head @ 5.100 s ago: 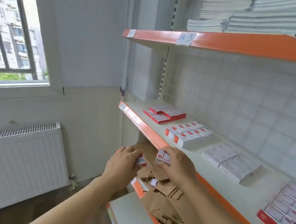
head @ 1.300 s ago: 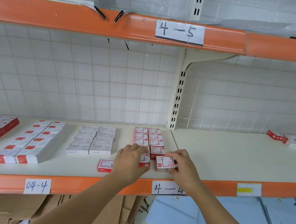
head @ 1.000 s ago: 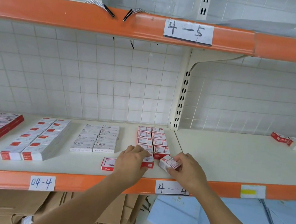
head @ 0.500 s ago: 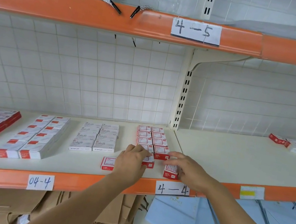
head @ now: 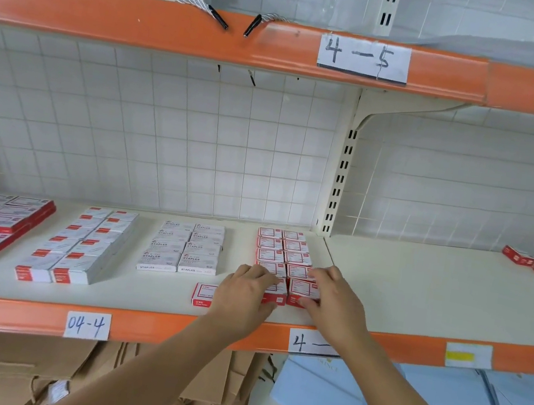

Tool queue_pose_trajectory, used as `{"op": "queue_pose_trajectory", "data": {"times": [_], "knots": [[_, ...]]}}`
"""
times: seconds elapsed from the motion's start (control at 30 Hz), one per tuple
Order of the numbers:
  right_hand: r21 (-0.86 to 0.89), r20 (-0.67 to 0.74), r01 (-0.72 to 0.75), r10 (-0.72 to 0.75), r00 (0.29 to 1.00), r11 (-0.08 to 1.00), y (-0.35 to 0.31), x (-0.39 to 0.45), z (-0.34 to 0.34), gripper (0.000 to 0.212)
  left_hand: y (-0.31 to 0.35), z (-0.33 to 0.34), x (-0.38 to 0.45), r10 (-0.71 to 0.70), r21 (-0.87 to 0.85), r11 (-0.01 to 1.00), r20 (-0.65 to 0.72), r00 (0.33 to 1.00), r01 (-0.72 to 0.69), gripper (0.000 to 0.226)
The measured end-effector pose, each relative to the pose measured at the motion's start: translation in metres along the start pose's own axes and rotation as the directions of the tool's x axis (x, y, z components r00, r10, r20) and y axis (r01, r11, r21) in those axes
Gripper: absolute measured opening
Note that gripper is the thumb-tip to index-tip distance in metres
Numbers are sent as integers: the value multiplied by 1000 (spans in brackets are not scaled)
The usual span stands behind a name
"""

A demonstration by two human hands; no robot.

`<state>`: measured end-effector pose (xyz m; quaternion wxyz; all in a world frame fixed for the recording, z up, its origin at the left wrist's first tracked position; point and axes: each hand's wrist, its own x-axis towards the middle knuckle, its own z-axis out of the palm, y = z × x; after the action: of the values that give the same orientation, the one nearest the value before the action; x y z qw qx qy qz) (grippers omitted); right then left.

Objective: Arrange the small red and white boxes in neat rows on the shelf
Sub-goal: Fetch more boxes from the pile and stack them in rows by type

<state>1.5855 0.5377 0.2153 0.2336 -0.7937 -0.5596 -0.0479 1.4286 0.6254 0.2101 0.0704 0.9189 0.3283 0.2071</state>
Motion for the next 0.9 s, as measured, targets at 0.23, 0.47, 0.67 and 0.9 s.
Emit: {"op": "queue_pose_trajectory", "data": {"times": [0.23, 0.47, 0.67, 0.9], "knots": [[-126, -21, 364, -370, 929, 923, -47, 4, 3, 33, -30, -20, -28, -178, 1, 984, -96, 979, 179, 42], [-238, 273, 472, -408, 871, 849, -113, 13, 29, 31, -71, -49, -64, -299, 70, 948, -137, 944, 310, 41], [-191, 271, 376, -319, 908, 907, -134, 19, 39, 33, -116, -77, -89, -337, 65, 936, -133, 932, 347, 40], [-24, 124, 278, -273, 954, 960, -221, 30, 62, 44, -197, -126, -122, -330, 87, 935, -151, 932, 345, 41]]}}
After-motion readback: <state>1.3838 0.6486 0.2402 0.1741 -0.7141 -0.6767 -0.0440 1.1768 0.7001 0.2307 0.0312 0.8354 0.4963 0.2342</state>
